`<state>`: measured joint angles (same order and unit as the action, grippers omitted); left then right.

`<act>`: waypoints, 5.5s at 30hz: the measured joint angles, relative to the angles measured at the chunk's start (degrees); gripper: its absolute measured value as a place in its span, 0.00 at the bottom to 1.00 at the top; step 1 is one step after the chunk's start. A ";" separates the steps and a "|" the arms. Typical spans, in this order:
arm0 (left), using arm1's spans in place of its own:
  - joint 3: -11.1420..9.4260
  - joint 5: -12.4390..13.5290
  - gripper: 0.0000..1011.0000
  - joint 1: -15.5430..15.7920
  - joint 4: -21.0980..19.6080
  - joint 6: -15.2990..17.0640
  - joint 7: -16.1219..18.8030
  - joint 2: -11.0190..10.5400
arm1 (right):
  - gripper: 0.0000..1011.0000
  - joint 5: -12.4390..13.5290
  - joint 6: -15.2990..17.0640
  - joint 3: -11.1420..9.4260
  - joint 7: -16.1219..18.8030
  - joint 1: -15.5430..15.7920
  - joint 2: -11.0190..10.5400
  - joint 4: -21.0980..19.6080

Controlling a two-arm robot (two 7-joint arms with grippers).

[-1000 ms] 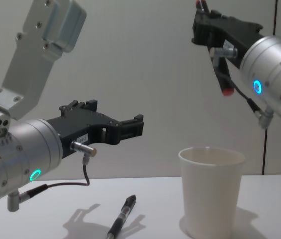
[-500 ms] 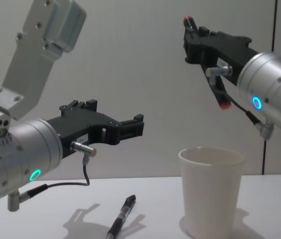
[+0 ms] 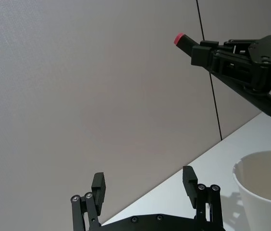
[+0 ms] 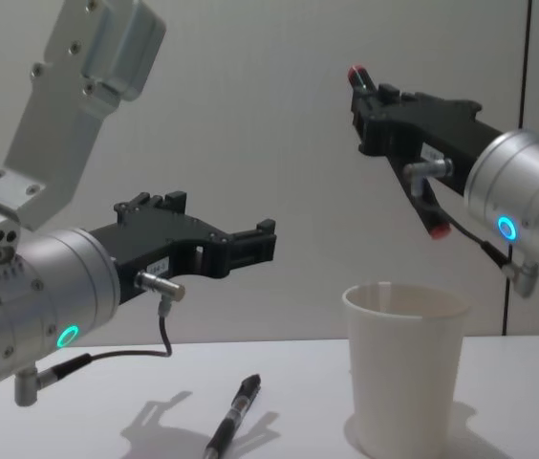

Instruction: Place the pen into the pen holder.

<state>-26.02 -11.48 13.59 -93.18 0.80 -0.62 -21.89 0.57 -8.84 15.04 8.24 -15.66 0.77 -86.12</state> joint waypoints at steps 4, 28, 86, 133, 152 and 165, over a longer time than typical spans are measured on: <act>0.00 0.00 0.99 0.00 0.00 0.00 0.00 0.00 | 0.18 0.26 0.03 0.04 0.41 0.41 -0.16 0.11; 0.00 0.00 0.99 0.00 0.00 0.00 0.00 0.00 | 0.18 1.45 -3.06 0.68 1.05 1.96 -0.29 1.98; 0.00 0.00 0.99 0.00 0.00 0.00 0.00 0.00 | 0.68 1.43 -3.49 1.16 0.89 3.93 -0.81 3.63; 0.00 0.00 0.99 0.00 0.00 0.00 0.00 0.00 | 0.99 19.69 16.61 -15.34 19.88 12.41 -22.18 -13.22; 0.01 0.04 0.99 -0.05 -0.05 0.05 -0.03 -0.04 | 0.99 20.31 21.41 -21.67 33.68 20.97 -32.46 -15.62; 0.51 0.30 0.99 -1.43 -2.98 4.93 -0.99 -1.69 | 0.99 20.42 22.21 -22.95 36.37 22.70 -34.48 -16.05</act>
<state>-25.51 -11.19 12.16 -96.16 5.73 -1.62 -23.58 20.99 13.37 -7.91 44.61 7.04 -33.71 -102.17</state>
